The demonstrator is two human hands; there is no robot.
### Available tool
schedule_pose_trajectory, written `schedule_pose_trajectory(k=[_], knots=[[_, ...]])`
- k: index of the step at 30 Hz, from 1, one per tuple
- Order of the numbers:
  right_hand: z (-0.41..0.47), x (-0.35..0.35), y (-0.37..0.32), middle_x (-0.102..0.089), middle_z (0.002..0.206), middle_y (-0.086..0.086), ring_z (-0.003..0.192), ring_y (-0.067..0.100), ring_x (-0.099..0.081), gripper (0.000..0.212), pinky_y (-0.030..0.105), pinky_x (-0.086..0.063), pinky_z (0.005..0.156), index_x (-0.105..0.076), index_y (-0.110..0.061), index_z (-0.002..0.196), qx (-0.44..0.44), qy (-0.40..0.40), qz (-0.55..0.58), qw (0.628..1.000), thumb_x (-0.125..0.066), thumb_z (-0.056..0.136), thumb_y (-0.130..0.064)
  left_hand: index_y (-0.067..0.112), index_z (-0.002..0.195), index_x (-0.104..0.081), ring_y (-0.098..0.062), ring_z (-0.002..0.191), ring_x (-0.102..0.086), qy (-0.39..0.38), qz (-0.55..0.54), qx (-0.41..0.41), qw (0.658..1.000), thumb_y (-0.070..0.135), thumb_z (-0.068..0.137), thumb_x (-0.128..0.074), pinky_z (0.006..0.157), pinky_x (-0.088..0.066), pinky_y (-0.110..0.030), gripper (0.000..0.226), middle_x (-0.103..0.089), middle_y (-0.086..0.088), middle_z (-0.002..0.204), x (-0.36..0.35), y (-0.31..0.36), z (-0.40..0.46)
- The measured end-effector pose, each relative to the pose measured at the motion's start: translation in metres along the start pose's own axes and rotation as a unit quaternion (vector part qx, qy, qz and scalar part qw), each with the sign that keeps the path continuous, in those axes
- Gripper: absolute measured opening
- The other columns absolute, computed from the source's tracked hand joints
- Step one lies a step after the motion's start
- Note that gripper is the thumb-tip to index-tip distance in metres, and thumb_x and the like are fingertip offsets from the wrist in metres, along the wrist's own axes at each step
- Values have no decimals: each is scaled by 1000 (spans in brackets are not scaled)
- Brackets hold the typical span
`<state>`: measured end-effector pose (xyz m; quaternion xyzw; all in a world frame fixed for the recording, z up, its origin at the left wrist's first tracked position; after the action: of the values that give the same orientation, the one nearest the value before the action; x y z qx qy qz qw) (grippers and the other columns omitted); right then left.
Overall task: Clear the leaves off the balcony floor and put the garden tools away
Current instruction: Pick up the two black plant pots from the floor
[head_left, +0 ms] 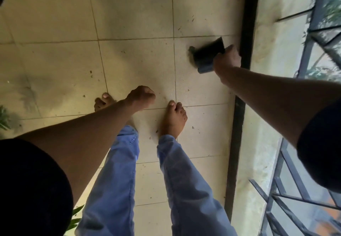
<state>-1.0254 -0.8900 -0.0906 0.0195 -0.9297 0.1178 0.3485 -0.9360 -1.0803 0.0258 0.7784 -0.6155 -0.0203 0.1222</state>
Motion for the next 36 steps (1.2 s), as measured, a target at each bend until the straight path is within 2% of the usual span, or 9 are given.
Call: schedule_pose_trajectory(k=[3,5,7,11,15,19,22,31,36], knots=[[-25,138,-72,-47,138,13,126,35,-52,34,39,-37,100,-35,-16,134,64,26,-118,991,-40,101,-22,9,118,-68,-36,111,-67,7,-16,-8,1000,25,96,-54,98,-56,-50,30,-73,-14,114,11,9,-9],[-33,194,-118,-57,135,11,112,23,-59,35,31,-51,92,-50,-11,138,108,61,-51,991,-47,104,-13,11,123,-64,-35,112,-66,1,-70,-14,997,40,101,-52,96,-55,-50,38,-71,-11,118,19,19,-23],[-34,226,-144,-65,120,9,94,18,-63,20,33,-59,81,-61,-14,120,130,29,-74,988,-52,102,-16,21,137,-53,-31,116,-60,-6,-172,-5,985,62,99,-50,95,-54,-52,57,-60,-5,129,30,26,-36],[-103,177,-183,-64,110,9,89,26,-65,16,42,-58,72,-64,-11,108,295,-101,-116,943,-63,93,-17,38,142,-43,-28,122,-46,-15,-353,41,935,84,75,-61,93,-51,-57,83,-43,2,136,62,22,-59],[-137,160,-242,-66,99,8,82,28,-66,17,43,-57,67,-65,-10,98,396,-127,-120,901,-62,81,-12,29,120,-56,-30,116,-58,-17,-422,83,903,55,85,-71,101,-50,-57,46,-59,-6,122,103,-11,-78],[-156,144,-296,-64,103,0,81,22,-65,21,38,-57,69,-66,-16,97,436,-155,-128,877,-57,79,-12,21,119,-59,-35,113,-61,2,-489,84,868,36,81,-70,106,-48,-53,42,-60,-12,127,145,-58,-98],[-168,130,-358,-58,123,0,84,26,-66,40,38,-57,70,-63,-16,115,470,-134,-149,860,-55,76,-7,16,129,-56,-33,113,-60,30,-542,77,836,28,92,-62,99,-51,-47,39,-61,-12,126,182,-94,-115],[-136,29,-508,-60,133,8,116,34,-62,44,38,-52,93,-54,-22,136,446,-149,-324,821,-55,92,-20,25,124,-54,-31,113,-55,153,-574,97,798,33,94,-67,89,-56,-47,33,-55,-7,126,244,-187,-107],[-115,-41,-573,-49,140,17,126,38,-52,54,44,-49,99,-42,-14,146,500,-145,-387,761,-59,95,-25,25,123,-54,-31,114,-57,163,-645,106,739,32,92,-69,82,-57,-43,35,-58,-7,125,243,-214,-80]])
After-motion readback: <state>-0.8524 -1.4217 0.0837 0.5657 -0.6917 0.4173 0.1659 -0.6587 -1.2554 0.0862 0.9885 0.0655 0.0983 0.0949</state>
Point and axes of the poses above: each hand's wrist, its own z-axis towards the middle knuckle, its own x-axis out of the back of the hand, y = z × x, the point moved 4 cm from there along z, towards the middle knuckle
